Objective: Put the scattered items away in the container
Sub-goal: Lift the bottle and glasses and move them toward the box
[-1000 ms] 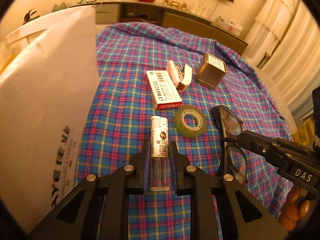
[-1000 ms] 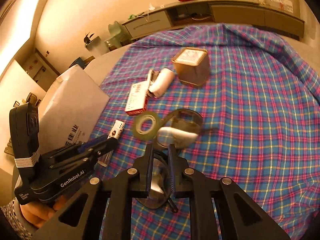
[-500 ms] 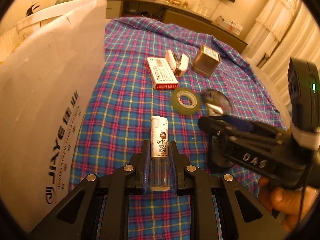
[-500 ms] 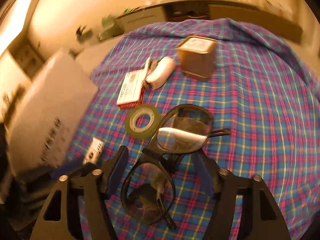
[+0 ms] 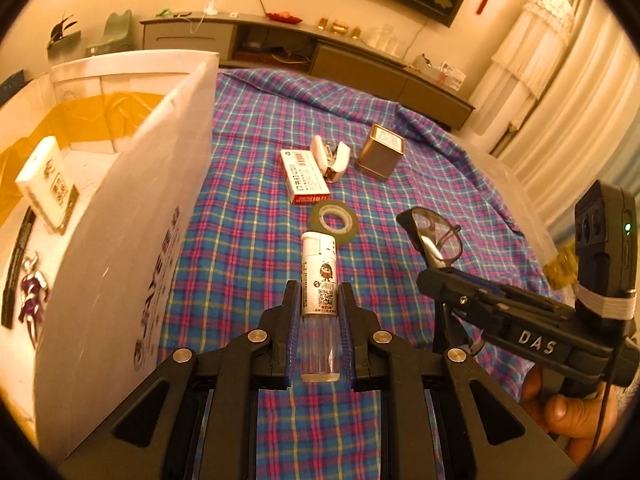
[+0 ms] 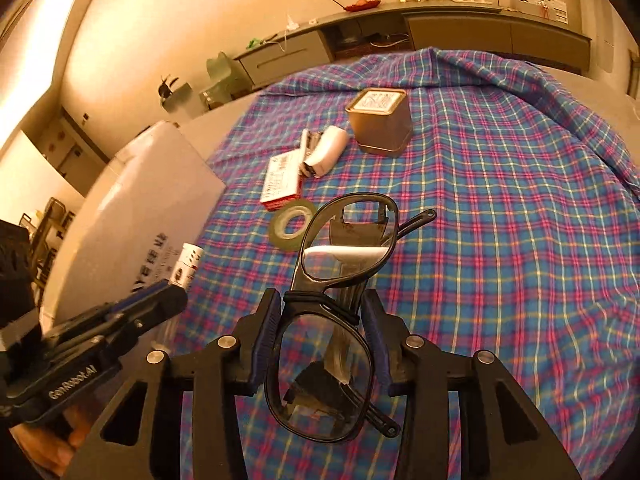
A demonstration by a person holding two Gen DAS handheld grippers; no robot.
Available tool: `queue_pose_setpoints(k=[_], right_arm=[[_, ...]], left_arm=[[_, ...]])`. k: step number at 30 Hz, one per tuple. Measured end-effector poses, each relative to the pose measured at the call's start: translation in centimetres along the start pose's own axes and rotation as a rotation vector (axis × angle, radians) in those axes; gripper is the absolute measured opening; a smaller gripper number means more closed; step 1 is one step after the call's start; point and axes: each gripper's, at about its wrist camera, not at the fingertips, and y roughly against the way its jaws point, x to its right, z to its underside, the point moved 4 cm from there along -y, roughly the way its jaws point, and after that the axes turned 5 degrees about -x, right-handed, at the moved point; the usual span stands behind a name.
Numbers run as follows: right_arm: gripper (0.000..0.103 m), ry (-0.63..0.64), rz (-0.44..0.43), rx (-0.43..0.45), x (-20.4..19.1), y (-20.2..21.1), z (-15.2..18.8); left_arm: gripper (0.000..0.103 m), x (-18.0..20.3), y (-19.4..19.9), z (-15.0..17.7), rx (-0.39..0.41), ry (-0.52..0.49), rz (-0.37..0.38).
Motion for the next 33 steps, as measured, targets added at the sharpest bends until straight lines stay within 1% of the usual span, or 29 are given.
queue_pose_setpoints(k=[8, 14, 22, 28, 33], right_arm=[[0.043, 0.026, -0.065, 0.003, -3.0, 1.6, 1.8], [0.043, 0.062, -0.106, 0.009, -5.6, 3.3, 3.4], [0.043, 0.105, -0.167, 0.039, -8.8, 6.3, 4.7], [0.043, 0.147, -0.210, 0.067, -11.6, 8.3, 4.7], [0.043, 0.193, -0.246, 0.068, -14.2, 9.0, 4.6]], left_arm=[[0.019, -0.1, 2.8, 2.3, 0.008, -0.003, 0.000], [0.019, -0.3, 5.8, 3.9, 0.044, -0.034, -0.008], [0.019, -1.0, 10.3, 5.9, 0.088, -0.031, 0.024], [0.019, -2.1, 13.3, 6.2, 0.124, -0.005, 0.043], [0.019, -3.3, 15.3, 5.6, 0.152, 0.006, 0.043]])
